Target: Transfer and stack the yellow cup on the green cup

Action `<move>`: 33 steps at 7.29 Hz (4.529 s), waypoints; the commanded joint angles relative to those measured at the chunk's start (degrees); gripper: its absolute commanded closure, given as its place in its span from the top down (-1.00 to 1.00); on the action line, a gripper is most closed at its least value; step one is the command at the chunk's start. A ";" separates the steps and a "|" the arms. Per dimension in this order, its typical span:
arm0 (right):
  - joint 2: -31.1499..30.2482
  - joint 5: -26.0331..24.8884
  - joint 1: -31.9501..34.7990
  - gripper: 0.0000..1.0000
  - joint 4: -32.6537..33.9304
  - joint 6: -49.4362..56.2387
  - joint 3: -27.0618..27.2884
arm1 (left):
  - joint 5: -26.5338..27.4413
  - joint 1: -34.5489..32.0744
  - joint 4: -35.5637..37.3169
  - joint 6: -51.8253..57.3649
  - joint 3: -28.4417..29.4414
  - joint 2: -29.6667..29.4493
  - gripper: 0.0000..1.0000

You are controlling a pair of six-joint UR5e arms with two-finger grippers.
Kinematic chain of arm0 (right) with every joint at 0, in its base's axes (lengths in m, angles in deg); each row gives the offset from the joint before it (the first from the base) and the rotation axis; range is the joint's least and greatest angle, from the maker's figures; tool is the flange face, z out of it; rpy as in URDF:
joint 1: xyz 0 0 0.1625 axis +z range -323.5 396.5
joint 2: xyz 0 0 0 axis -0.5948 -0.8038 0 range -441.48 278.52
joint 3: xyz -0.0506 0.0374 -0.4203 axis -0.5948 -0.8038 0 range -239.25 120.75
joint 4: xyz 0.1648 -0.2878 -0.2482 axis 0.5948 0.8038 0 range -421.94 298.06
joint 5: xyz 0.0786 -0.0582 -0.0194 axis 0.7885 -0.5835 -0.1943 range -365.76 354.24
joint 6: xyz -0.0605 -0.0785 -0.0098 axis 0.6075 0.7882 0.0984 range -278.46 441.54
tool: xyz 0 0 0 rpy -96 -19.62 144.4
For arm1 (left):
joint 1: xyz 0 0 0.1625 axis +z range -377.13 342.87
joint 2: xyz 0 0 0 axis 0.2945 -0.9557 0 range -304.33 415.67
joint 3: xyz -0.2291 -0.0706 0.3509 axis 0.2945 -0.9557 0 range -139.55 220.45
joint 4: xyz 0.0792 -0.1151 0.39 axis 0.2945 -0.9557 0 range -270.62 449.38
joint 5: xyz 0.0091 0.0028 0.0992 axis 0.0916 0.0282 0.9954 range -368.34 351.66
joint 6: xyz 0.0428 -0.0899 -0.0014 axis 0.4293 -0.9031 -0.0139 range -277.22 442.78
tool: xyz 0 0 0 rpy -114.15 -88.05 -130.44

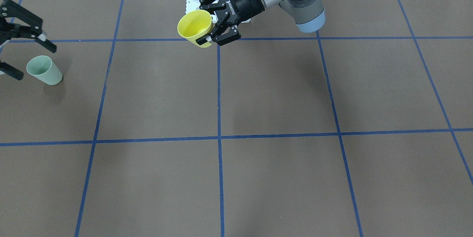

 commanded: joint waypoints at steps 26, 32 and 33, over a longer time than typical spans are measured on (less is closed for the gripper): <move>17.23 -30.28 -30.29 -0.21 8.64 -25.73 -3.01 | 3.89 -0.15 -10.45 12.12 7.87 1.44 -0.22; 17.15 -30.54 -28.27 -1.00 9.87 -25.73 -3.01 | 3.89 -0.07 -10.45 11.94 7.87 2.15 0.98; 17.06 -30.45 -28.27 -1.00 9.96 -25.73 -2.84 | 3.98 -0.07 -10.45 11.94 7.87 2.15 0.98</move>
